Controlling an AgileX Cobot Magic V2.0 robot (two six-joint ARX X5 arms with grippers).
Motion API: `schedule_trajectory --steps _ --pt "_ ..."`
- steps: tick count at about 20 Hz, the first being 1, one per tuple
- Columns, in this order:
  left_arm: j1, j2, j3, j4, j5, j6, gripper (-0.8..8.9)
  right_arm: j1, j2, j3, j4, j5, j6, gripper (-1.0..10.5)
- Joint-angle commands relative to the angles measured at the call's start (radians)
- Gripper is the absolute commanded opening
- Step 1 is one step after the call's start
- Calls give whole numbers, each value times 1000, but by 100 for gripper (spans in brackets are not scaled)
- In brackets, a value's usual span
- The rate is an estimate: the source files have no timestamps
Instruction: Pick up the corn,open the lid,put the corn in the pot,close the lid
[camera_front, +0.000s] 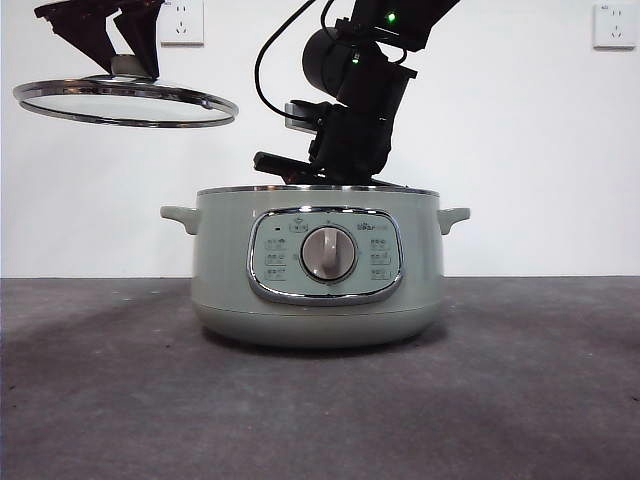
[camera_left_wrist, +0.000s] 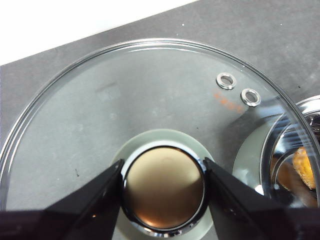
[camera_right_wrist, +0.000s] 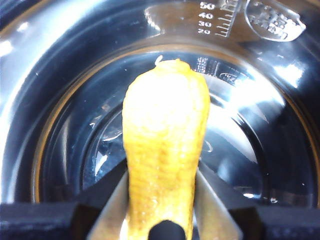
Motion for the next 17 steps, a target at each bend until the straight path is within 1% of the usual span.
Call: schedule_trajectory --steps 1,3,6,9,10,12,13,14,17 --pt "-1 -20 14 31 17 -10 -13 10 30 -4 -23 -1 8 460" --pt "-2 -20 14 31 46 -12 -13 15 13 15 -32 4 8 474" --pt "-2 -20 14 31 50 -12 -13 32 -34 40 -50 49 25 473" --pt "-6 -20 14 23 50 -13 -13 58 -112 43 -87 85 26 463" --pt "-6 -20 14 20 55 -13 -13 65 -141 43 -110 103 24 406" --pt "-17 -20 14 18 57 -13 -13 83 -202 43 -176 156 19 187" --pt "-25 -20 14 13 57 -13 -13 89 -236 43 -212 169 8 73" --pt "-34 -20 14 4 57 -13 -13 92 -269 43 -247 182 -8 -7" --pt "-72 -20 14 -10 56 -13 -13 97 -369 41 -356 234 -19 -16"
